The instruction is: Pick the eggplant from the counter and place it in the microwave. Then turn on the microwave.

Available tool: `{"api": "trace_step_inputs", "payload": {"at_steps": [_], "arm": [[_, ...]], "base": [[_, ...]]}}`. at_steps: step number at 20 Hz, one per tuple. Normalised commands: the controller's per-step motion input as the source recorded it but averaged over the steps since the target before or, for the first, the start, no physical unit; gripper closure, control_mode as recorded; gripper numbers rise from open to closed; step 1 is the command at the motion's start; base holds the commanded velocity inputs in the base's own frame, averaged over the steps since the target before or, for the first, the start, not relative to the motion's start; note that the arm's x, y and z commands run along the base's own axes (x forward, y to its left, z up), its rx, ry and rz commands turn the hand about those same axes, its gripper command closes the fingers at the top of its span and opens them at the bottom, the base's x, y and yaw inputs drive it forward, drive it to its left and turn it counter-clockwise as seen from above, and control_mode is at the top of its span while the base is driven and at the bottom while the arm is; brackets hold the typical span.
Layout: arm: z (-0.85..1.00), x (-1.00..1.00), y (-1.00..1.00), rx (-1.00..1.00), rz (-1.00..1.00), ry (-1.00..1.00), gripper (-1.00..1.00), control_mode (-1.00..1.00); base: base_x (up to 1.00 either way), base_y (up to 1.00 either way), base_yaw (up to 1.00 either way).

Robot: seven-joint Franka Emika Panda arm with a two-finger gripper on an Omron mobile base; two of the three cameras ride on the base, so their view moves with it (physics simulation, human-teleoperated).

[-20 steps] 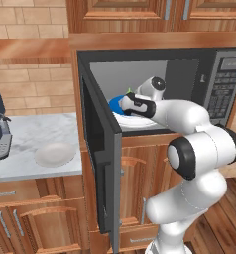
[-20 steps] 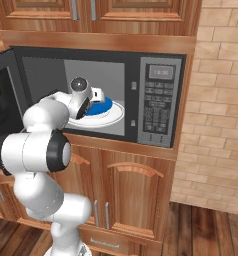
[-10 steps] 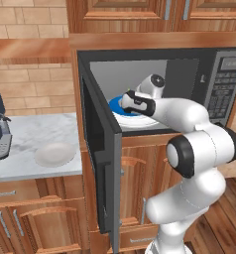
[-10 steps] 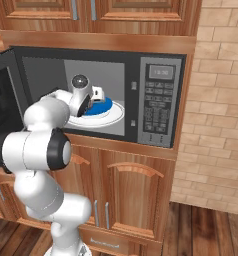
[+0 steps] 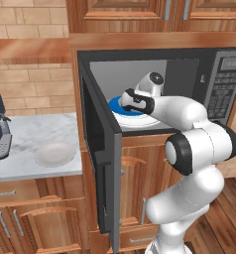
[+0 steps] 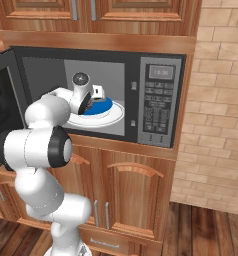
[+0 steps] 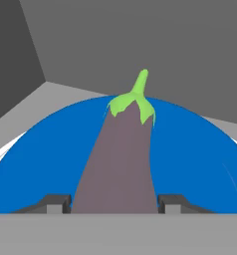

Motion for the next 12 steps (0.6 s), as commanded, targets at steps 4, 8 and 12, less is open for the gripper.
{"api": "trace_step_inputs", "payload": {"at_steps": [4,8,12], "arm": [[-0.13,0.03,0.01,0.0,0.01,0.0,-1.0,-1.0],[-0.11,0.01,0.0,0.0,0.01,0.0,-1.0,-1.0],[-0.1,0.0,0.0,0.0,0.0,0.0,-1.0,-1.0]], "base": [[0.0,0.0,0.0],[0.0,0.0,0.0],[0.0,0.0,0.0]]}}
